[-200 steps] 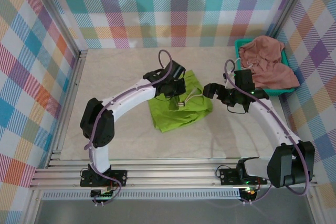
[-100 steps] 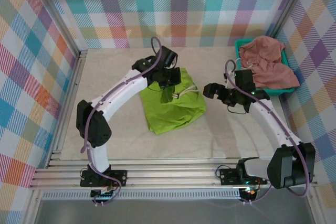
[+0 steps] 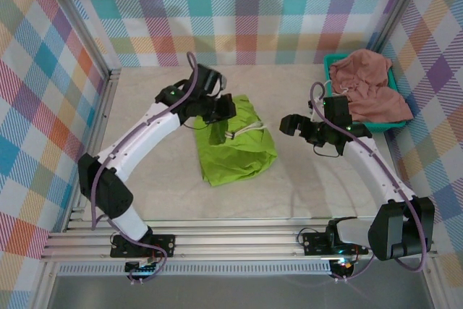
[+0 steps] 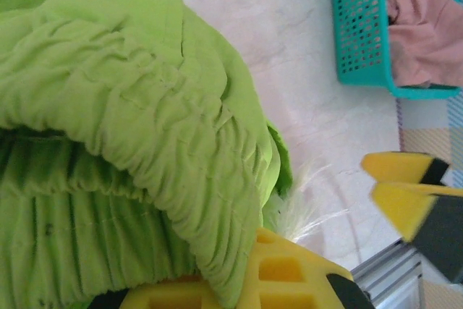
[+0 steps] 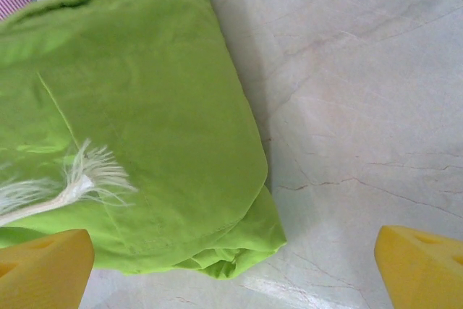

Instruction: Fold and stack the shorts

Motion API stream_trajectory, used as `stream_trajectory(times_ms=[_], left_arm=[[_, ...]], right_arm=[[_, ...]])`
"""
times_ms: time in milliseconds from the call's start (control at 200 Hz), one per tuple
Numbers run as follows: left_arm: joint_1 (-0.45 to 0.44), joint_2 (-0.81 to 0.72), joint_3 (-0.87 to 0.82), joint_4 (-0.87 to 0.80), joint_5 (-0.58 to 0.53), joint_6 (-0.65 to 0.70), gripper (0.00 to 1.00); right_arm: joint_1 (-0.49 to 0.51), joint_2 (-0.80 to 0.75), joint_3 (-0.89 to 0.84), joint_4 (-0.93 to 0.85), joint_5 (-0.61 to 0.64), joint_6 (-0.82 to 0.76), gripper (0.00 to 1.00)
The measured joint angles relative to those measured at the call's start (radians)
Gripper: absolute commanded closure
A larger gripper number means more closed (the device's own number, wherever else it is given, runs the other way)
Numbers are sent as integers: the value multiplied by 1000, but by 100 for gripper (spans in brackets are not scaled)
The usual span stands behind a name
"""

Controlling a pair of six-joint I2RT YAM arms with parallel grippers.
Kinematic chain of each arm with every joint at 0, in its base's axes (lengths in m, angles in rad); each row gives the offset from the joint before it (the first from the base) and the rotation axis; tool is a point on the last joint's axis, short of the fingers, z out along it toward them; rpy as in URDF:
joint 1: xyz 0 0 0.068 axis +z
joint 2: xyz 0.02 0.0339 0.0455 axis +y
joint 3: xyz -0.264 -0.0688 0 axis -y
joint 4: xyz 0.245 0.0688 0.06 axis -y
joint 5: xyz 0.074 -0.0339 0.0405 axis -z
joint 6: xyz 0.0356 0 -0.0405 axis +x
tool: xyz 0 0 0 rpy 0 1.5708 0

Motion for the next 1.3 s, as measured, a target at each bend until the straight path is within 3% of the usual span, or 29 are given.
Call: stream_trajectory(times_ms=[295, 365, 430, 500, 615, 765, 900, 1075, 1300], left_arm=[[103, -40, -353, 184, 43, 65, 97], [121, -40, -420, 219, 47, 77, 91], [133, -40, -472, 254, 50, 87, 79], [150, -42, -515, 287, 54, 101, 36], [192, -81, -540, 294, 53, 103, 0], [213, -240, -524, 338, 95, 66, 0], [155, -297, -462, 454, 157, -16, 0], [50, -177, -482, 599, 188, -89, 0], [77, -3, -642, 700, 168, -149, 0]], right_arm=[[0, 0, -3, 6, -8, 0, 0], [0, 0, -12, 8, -11, 0, 0], [0, 0, -24, 8, -17, 0, 1], [0, 0, -35, 8, -27, 0, 0], [0, 0, -47, 11, -56, 0, 1], [10, 0, -49, 35, -105, 0, 1], [16, -5, -61, 94, -139, 23, 0], [27, -10, -79, 156, -182, 70, 0], [92, -7, -127, 290, -242, 167, 0]])
